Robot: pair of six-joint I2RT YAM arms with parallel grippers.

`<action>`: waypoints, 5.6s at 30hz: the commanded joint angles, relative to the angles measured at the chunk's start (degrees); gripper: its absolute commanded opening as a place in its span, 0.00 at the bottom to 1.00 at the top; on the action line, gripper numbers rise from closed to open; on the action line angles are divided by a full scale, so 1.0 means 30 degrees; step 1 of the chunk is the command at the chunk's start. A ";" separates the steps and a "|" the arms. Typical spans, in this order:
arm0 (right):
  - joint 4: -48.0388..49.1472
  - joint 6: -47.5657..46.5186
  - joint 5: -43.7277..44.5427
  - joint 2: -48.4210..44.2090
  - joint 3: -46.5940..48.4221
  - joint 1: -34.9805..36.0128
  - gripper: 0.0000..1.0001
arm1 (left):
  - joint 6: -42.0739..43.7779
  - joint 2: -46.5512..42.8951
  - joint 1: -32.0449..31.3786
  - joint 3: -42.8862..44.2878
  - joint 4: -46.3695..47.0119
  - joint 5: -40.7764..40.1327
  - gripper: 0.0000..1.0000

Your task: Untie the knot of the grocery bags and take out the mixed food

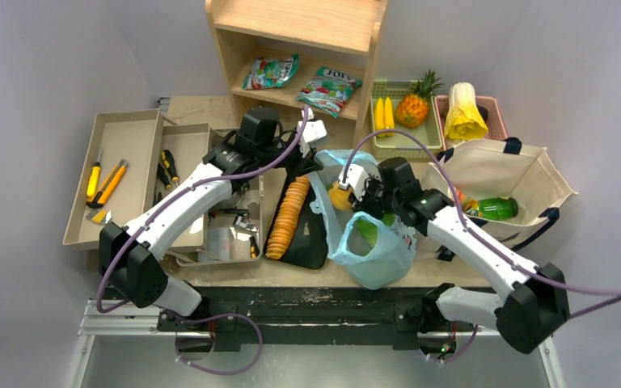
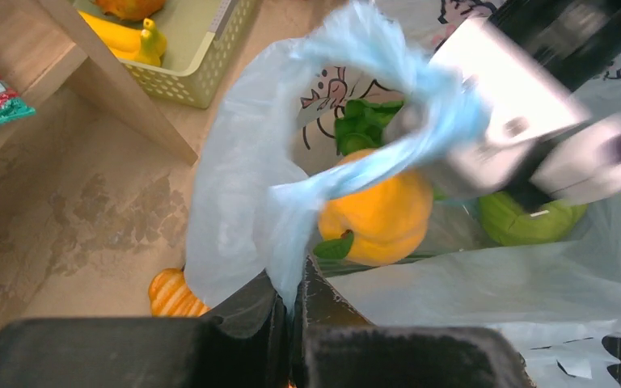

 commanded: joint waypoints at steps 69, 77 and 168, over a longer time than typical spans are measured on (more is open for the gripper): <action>-0.2173 1.0189 0.1608 1.9900 2.7319 -0.9563 0.86 | -0.3877 0.0718 0.1803 0.0168 0.2016 -0.0018 0.00; -0.2132 0.8674 -0.5927 1.2785 2.3425 -0.9571 0.82 | -0.3583 0.0985 0.1800 0.0555 0.1833 0.0440 0.00; 0.6529 0.9242 0.5958 0.2120 1.6712 -0.7672 0.00 | -0.5112 0.2361 0.2118 0.2016 0.1672 0.1105 0.00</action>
